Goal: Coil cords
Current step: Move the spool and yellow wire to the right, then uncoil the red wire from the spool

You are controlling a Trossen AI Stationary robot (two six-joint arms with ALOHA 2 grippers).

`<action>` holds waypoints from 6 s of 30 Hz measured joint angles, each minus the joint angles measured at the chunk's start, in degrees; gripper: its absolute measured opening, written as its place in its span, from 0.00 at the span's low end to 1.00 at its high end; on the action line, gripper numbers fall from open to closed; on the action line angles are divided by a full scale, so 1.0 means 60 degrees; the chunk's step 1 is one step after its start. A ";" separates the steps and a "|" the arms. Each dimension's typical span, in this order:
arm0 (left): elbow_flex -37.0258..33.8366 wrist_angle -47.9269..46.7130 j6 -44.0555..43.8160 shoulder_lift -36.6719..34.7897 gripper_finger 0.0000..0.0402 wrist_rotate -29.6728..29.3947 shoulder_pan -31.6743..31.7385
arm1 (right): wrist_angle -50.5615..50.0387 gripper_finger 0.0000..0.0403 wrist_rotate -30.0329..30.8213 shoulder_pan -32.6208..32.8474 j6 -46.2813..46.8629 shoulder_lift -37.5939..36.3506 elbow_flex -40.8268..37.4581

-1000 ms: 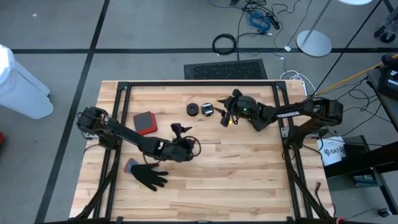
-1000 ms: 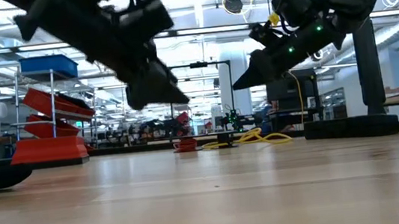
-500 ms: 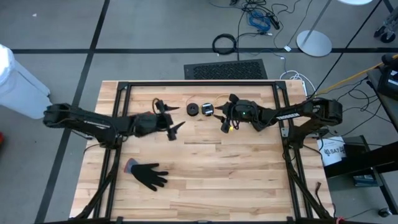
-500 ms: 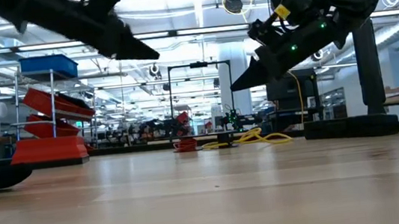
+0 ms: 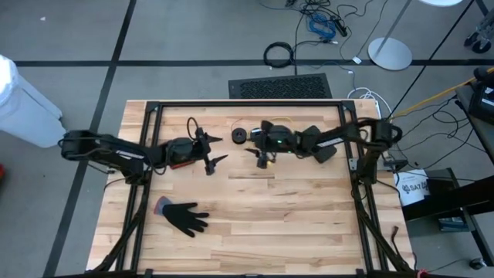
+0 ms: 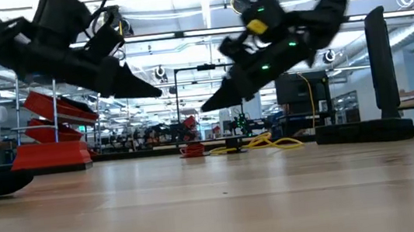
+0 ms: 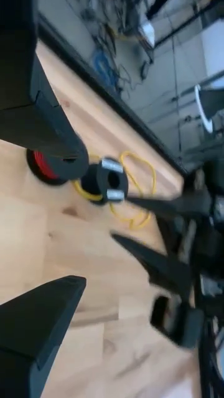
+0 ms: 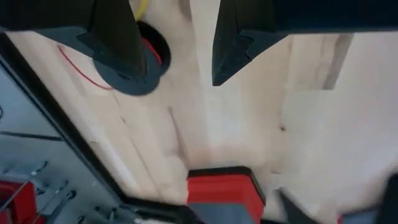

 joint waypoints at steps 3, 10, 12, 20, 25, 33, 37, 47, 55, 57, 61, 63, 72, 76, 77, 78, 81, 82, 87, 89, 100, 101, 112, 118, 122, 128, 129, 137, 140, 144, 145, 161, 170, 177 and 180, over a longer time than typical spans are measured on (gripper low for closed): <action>-0.0250 0.0667 -0.0198 0.0259 0.83 0.0317 -0.0004 | -0.1567 0.41 0.0032 -0.0151 -0.0116 0.0604 0.1186; -0.0451 0.0703 -0.0209 0.0285 0.83 -0.0019 -0.0022 | -0.3879 0.41 0.0389 -0.0401 -0.0167 0.1624 0.3252; -0.0451 0.0704 -0.0209 0.0285 0.83 -0.0019 -0.0022 | -0.4155 0.41 0.0678 -0.0401 -0.0393 0.1764 0.3545; -0.0451 0.0639 -0.0205 0.0285 0.83 0.0169 -0.0029 | -0.4606 0.41 0.0708 -0.0468 -0.0191 0.2015 0.4162; -0.0451 0.0574 -0.0205 0.0285 0.83 0.0192 -0.0029 | -0.4550 0.44 0.0554 -0.0601 0.0485 0.2171 0.4166; -0.0451 0.0519 -0.0209 0.0285 0.83 0.0213 -0.0037 | -0.4737 0.48 0.0529 -0.0716 0.0573 0.2835 0.4416; -0.0447 0.0498 -0.0285 0.0285 0.83 0.0385 -0.0073 | -0.5045 0.47 0.0636 -0.0708 0.0586 0.3079 0.4760; -0.0447 0.0280 -0.0427 0.0285 0.83 0.0388 -0.0219 | -0.5537 0.20 0.0823 -0.0688 0.0584 0.3077 0.4873; -0.0447 -0.0064 -0.0464 0.0285 0.83 0.0388 -0.0226 | -0.6052 0.18 0.1055 -0.0462 0.0501 0.2767 0.4841; -0.0447 -0.0065 -0.0473 0.0285 0.83 0.0388 -0.0226 | -0.6358 0.18 0.1189 -0.0386 0.0504 0.2605 0.4824; -0.0444 -0.0094 -0.0493 0.0285 0.83 0.0388 -0.0226 | -0.7125 0.17 0.1178 -0.0312 0.0564 0.2126 0.4811; -0.0447 -0.0103 -0.0492 0.0285 0.83 0.0385 -0.0226 | -0.7602 0.16 0.1111 -0.0285 0.0623 0.1911 0.4811; -0.0447 -0.0056 -0.0490 0.0285 0.83 0.0385 -0.0226 | -0.9031 0.14 -0.0214 -0.0173 0.0830 0.1127 0.4811; -0.0447 -0.0037 -0.0674 0.0285 0.83 0.0385 -0.0222 | -0.9078 0.09 -0.0308 -0.0190 0.0672 0.0973 0.4811; -0.0447 -0.0036 -0.0690 0.0285 0.83 0.0385 -0.0222 | -0.9071 0.07 -0.0307 -0.0206 0.0629 0.0973 0.4811; -0.0447 -0.0037 -0.0706 0.0285 0.83 0.0388 -0.0226 | -0.9096 0.05 -0.0305 -0.0218 0.0586 0.0973 0.4811; -0.0447 -0.0038 -0.0712 0.0285 0.83 0.0388 -0.0229 | -0.9123 0.01 -0.0289 -0.0255 0.0504 0.0973 0.4815; -0.0447 -0.0038 -0.0712 0.0285 0.83 0.0389 -0.0229 | -0.9126 0.01 -0.0286 -0.0252 0.0507 0.0973 0.4815; -0.0447 -0.0035 -0.0713 0.0285 0.83 0.0395 -0.0229 | -0.9218 0.03 -0.0263 -0.0344 0.0569 0.0971 0.4822; -0.0447 -0.0037 -0.0713 0.0285 0.83 0.0399 -0.0229 | -0.9321 0.03 -0.0258 -0.0429 0.0549 0.0962 0.4825; -0.0447 -0.0034 -0.0709 0.0285 0.83 0.0414 -0.0229 | -0.9174 0.03 -0.0285 -0.0681 0.0491 0.0965 0.4361; -0.0447 -0.0034 -0.0710 0.0285 0.83 0.0414 -0.0229 | -0.9131 0.03 -0.0289 -0.0682 0.0487 0.0959 0.4326; -0.0447 -0.0034 -0.0712 0.0285 0.83 0.0414 -0.0229 | -0.8495 0.03 -0.1071 -0.0855 0.0553 0.0984 0.4203; -0.0447 -0.0034 -0.0704 0.0285 0.83 0.0414 -0.0229 | -0.8433 0.03 -0.1591 -0.1006 0.0474 0.1077 0.4197; -0.0447 -0.0034 -0.0701 0.0285 0.83 0.0414 -0.0229 | -0.8236 0.02 -0.2098 -0.1031 0.0054 0.1189 0.4004; -0.0447 -0.0063 -0.0701 0.0285 0.83 0.0413 -0.0229 | -0.7862 0.00 -0.2034 -0.1074 0.0076 0.1304 0.3615; -0.0447 -0.0067 -0.0701 0.0285 0.83 0.0408 -0.0229 | -0.7857 0.00 -0.2033 -0.1071 0.0065 0.1304 0.3580; -0.0447 0.0190 -0.1090 0.0285 0.83 0.0363 -0.0229 | -0.7607 0.00 -0.1714 -0.0879 0.0027 0.1304 0.3518; -0.0444 0.0411 -0.1211 0.0285 0.83 0.0366 -0.0229 | -0.7568 0.00 -0.1704 -0.0790 0.0020 0.1304 0.3518; -0.0419 0.0551 -0.1284 0.0285 0.83 0.0429 -0.0229 | -0.7564 0.00 -0.1681 -0.0707 0.0032 0.1246 0.3518; -0.0372 0.0541 -0.1287 0.0285 0.83 0.0521 -0.0229 | -0.7548 0.00 -0.1675 -0.0689 0.0032 0.1207 0.3518; 0.1637 0.0904 -0.0920 0.3484 0.83 0.1224 -0.0106 | -0.8190 0.00 -0.1797 -0.0148 -0.0128 0.0296 0.3536; 0.2429 0.0912 -0.0624 0.3774 0.76 0.2421 0.0022 | -0.8345 0.00 -0.1412 0.0268 0.0100 -0.0100 0.3540; 0.2575 0.0358 -0.0598 0.3775 0.48 0.2421 0.0032 | -0.8517 0.00 -0.1213 0.0314 0.0162 -0.0364 0.3540; 0.2576 0.0321 -0.0527 0.3774 0.37 0.2472 0.0030 | -0.8551 0.00 -0.1194 0.0320 0.0203 -0.0382 0.3540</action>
